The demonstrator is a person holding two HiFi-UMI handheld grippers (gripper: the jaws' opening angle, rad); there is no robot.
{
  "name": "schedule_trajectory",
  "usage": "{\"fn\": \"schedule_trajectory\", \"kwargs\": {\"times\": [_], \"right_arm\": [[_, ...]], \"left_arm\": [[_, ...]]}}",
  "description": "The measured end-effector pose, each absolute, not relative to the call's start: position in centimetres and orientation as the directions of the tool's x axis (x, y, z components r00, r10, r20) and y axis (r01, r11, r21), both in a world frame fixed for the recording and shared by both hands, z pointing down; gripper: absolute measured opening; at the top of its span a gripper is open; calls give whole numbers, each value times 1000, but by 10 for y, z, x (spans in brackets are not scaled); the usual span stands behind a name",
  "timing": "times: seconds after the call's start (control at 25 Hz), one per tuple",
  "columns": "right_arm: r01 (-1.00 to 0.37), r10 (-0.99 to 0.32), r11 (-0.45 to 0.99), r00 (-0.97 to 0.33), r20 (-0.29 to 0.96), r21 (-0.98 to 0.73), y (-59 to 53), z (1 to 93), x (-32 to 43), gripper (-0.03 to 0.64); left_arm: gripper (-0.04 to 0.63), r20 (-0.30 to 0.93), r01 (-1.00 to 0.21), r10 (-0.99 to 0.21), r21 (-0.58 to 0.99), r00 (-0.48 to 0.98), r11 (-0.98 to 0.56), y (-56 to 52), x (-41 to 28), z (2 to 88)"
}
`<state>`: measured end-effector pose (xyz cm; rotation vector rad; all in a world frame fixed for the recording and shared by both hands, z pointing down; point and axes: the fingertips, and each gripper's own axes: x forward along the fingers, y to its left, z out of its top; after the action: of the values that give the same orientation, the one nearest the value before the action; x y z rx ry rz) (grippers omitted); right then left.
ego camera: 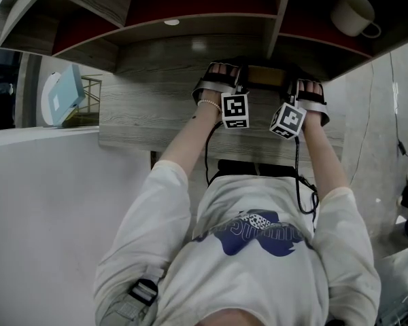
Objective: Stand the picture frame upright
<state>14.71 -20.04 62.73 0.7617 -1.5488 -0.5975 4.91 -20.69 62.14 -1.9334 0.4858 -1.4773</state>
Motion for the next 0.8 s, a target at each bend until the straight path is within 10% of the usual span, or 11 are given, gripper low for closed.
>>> {"fn": "schedule_trajectory", "kwargs": {"times": [0.8], "right_arm": [[-118,-778,627,-49,626,770,-202,627,149,457]], "left_arm": [[466,699,93,-644,-697,311,-711,-208,50,622]]}}
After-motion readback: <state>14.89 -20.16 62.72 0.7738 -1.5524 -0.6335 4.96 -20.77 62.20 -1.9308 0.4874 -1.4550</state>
